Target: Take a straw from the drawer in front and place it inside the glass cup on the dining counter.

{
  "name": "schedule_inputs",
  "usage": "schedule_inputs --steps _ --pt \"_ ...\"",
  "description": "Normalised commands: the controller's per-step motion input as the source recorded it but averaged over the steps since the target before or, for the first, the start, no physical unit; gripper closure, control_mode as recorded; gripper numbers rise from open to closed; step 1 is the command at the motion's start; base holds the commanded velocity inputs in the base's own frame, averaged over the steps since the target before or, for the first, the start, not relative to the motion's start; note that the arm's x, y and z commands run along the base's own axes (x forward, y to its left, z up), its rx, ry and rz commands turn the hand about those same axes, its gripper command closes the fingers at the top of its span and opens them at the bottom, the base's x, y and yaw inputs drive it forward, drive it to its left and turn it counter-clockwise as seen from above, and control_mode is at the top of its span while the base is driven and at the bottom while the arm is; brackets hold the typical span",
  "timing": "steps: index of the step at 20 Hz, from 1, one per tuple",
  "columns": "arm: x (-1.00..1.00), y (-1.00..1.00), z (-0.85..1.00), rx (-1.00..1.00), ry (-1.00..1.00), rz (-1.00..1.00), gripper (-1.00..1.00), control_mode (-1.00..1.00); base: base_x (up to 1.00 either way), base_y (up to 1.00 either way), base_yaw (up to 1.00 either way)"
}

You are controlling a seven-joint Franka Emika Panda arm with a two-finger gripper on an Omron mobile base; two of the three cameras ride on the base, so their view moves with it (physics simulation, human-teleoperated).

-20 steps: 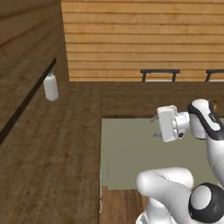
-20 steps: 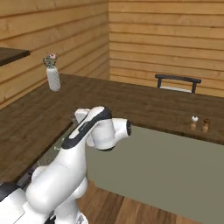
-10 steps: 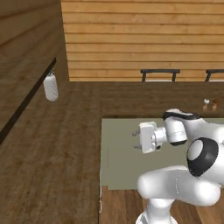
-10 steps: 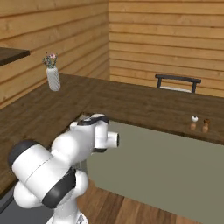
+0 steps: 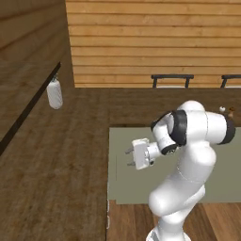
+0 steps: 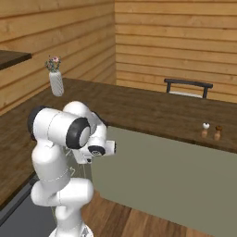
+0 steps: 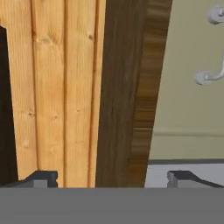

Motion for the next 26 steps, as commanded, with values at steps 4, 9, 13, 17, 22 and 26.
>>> schedule_inputs --steps 4,9,13,17,22,26 --pt "0.25 0.39 -0.57 0.0 0.0 0.0 -1.0 -1.0 0.0 0.0 0.0" --pt "0.27 0.27 -0.51 0.0 0.0 0.0 -1.0 -1.0 0.0 0.0 0.0" --pt "0.27 0.19 -0.38 0.0 -0.01 0.0 -1.0 -1.0 0.0 0.0 0.0" --pt "0.19 0.29 -0.3 0.0 -0.05 0.0 -1.0 -1.0 0.0 0.0 0.0" --pt "0.3 0.27 -0.28 0.0 -0.05 0.0 -1.0 -1.0 0.0 0.0 0.0" --pt "0.34 0.17 -0.24 0.0 -0.03 0.0 -1.0 -1.0 0.0 0.0 0.0"
